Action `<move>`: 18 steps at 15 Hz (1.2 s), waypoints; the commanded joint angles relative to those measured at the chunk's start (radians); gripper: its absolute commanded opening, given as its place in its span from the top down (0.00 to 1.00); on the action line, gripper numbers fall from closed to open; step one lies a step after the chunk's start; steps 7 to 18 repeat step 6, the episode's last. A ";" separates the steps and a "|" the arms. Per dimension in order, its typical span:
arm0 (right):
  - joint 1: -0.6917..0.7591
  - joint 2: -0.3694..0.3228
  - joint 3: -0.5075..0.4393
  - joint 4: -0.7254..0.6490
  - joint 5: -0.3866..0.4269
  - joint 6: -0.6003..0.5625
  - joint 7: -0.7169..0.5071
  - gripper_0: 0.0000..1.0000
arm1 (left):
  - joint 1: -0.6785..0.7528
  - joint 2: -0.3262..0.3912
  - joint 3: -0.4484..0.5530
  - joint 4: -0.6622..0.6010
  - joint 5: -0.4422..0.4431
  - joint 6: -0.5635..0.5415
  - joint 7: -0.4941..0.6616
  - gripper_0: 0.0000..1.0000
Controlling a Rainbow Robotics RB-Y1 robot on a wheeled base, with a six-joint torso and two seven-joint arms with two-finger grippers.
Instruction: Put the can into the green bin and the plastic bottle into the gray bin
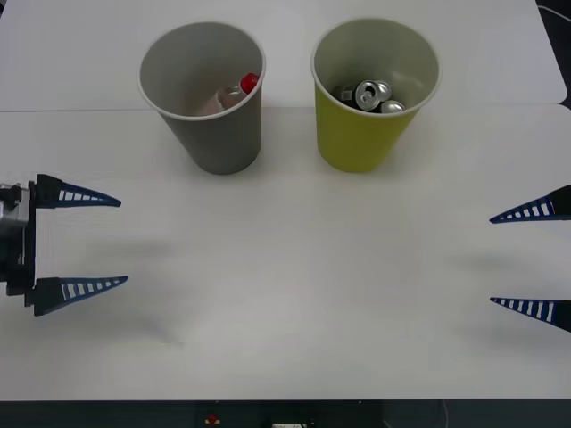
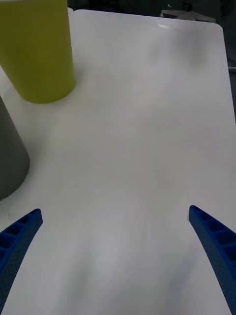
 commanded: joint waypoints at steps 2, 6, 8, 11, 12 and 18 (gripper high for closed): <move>0.000 0.000 0.000 0.000 0.000 0.000 0.000 0.00 | 0.000 0.036 0.009 0.067 0.014 -0.052 -0.039 0.00; 0.000 0.000 0.000 0.000 0.000 0.000 0.000 0.00 | 0.000 0.036 0.009 0.067 0.011 -0.054 -0.044 0.00; 0.000 0.000 0.000 0.000 0.000 0.000 0.000 0.00 | 0.000 0.036 0.009 0.067 0.011 -0.054 -0.044 0.00; 0.000 0.000 0.000 0.000 0.000 0.000 0.000 0.00 | 0.000 0.036 0.009 0.067 0.011 -0.054 -0.044 0.00; 0.000 0.000 0.000 0.000 0.000 0.000 0.000 0.00 | 0.000 0.036 0.009 0.067 0.011 -0.054 -0.044 0.00; 0.000 0.000 0.000 0.000 0.000 0.000 0.000 0.00 | 0.000 0.036 0.009 0.067 0.011 -0.054 -0.044 0.00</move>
